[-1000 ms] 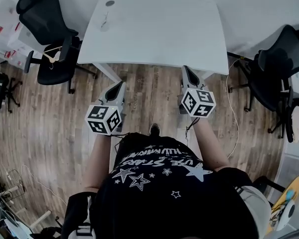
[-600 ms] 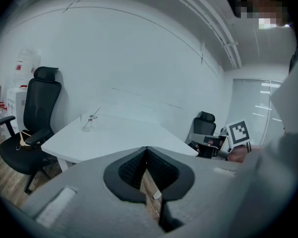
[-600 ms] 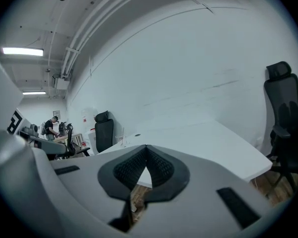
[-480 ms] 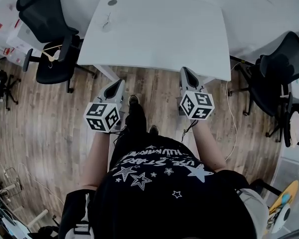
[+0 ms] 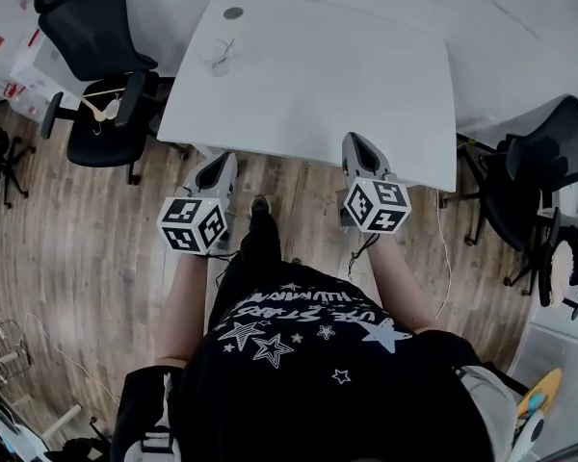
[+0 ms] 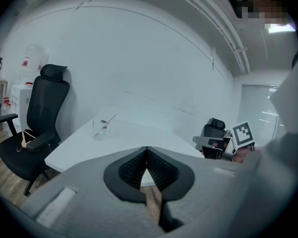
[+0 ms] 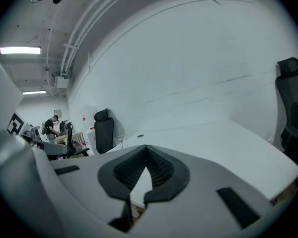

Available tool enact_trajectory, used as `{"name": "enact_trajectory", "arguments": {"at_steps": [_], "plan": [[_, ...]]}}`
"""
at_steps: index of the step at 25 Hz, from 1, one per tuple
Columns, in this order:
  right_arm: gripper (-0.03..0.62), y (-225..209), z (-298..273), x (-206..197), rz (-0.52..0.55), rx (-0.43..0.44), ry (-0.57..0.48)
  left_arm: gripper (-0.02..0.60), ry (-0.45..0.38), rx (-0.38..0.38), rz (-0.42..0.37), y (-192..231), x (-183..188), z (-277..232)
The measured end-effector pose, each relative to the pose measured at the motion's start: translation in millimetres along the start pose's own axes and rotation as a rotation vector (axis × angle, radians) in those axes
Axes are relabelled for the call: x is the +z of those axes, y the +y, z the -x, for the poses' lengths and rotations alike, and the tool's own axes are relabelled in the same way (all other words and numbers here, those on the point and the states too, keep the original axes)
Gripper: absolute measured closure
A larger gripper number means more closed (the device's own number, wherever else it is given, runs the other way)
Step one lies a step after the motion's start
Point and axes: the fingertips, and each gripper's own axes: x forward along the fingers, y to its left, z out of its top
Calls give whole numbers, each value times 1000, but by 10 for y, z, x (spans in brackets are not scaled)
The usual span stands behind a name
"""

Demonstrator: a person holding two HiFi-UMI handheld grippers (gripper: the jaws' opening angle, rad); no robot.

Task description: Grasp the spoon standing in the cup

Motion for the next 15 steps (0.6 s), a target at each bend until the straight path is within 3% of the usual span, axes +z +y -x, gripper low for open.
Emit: {"name": "enact_trajectory", "arguments": {"at_steps": [15], "plan": [[585, 480, -1506, 227, 49, 96, 43, 577, -29, 66, 30, 1190, 439, -544]]}}
